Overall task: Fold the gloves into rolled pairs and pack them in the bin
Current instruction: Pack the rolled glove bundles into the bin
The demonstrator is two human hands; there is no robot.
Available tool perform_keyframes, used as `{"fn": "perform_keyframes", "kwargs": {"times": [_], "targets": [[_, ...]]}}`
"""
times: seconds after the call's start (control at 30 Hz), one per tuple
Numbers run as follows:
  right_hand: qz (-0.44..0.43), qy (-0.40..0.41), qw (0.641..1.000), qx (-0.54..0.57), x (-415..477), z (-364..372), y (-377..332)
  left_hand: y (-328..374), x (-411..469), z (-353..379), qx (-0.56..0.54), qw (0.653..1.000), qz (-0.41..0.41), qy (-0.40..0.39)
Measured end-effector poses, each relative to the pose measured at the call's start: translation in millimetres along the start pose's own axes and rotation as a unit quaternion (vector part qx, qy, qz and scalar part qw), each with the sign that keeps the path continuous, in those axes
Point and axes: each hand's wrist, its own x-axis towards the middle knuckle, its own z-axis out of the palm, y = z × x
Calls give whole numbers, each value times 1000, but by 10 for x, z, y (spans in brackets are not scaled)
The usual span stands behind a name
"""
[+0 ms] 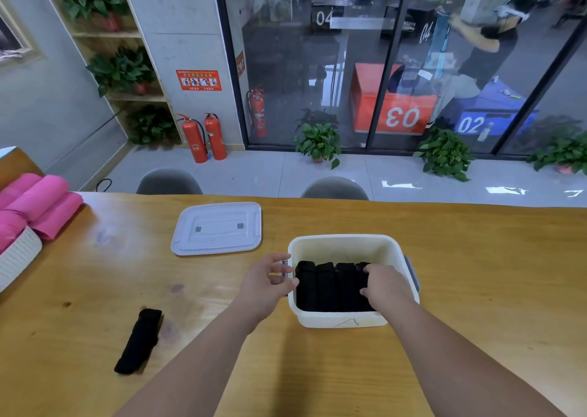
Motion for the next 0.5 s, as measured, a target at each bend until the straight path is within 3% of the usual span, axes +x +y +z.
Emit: {"fn": "perform_keyframes", "kwargs": {"times": [0.23,0.5], "targets": [[-6,15,999,-28,-75,-230,-206,50,-39,-65,2,1000,7,7],[-134,65,982,117,-371,-474,-779,-44,-180,-327,43,998,-2,55]]}}
